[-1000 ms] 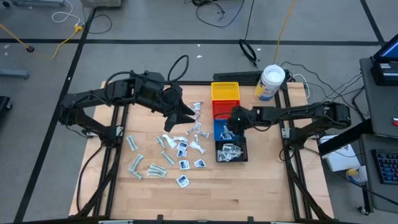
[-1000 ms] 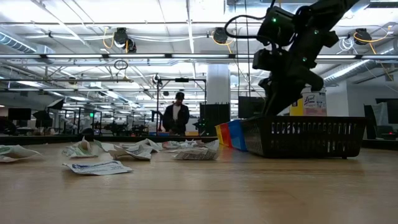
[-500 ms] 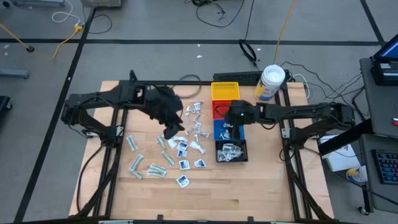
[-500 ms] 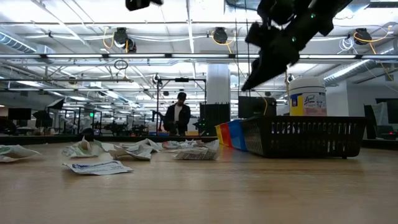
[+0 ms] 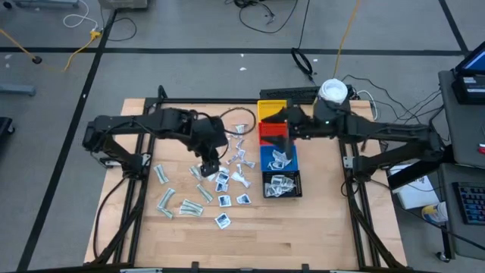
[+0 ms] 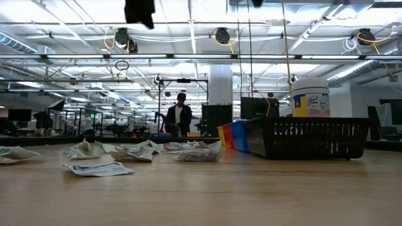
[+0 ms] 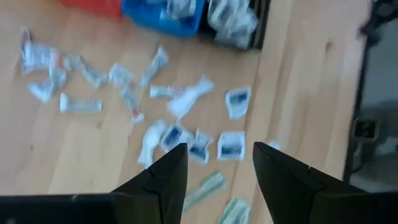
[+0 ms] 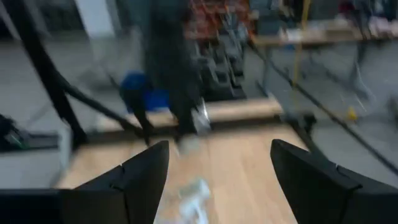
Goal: Pick & Place First Aid Supplies
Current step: Put the blue alcohol pad into the blue bin
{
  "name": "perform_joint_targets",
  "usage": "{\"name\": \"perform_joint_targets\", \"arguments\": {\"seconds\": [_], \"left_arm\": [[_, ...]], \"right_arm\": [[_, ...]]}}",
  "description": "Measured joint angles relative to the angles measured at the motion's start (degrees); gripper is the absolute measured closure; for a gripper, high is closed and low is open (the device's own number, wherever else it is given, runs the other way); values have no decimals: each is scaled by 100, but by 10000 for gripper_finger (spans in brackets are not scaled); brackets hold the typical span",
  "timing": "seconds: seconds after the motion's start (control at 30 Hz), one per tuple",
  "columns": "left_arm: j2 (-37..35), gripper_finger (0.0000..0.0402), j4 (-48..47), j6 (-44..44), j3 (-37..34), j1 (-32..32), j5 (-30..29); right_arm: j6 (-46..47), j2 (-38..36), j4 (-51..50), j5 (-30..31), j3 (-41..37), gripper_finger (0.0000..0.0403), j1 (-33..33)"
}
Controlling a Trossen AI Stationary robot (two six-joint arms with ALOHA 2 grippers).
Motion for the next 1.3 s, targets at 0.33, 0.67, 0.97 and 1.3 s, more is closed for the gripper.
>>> {"name": "perform_joint_targets", "arguments": {"seconds": [0.33, 0.67, 0.97, 1.3], "left_arm": [[916, 215, -205, 470, -110, -592, -452], [1634, 215, 922, 340, -1419, -1055, -704], [2444, 215, 2094, 290, -2020, -1161, -691], [2618, 245, 2128, 433, -1947, -1159, -735]], "right_arm": [[409, -101, 0, -38, 856, 124, 103], [534, -385, 340, -310, 935, 124, 103], [550, -440, 313, -310, 931, 124, 103], [487, -442, 354, -317, 931, 124, 254]]}}
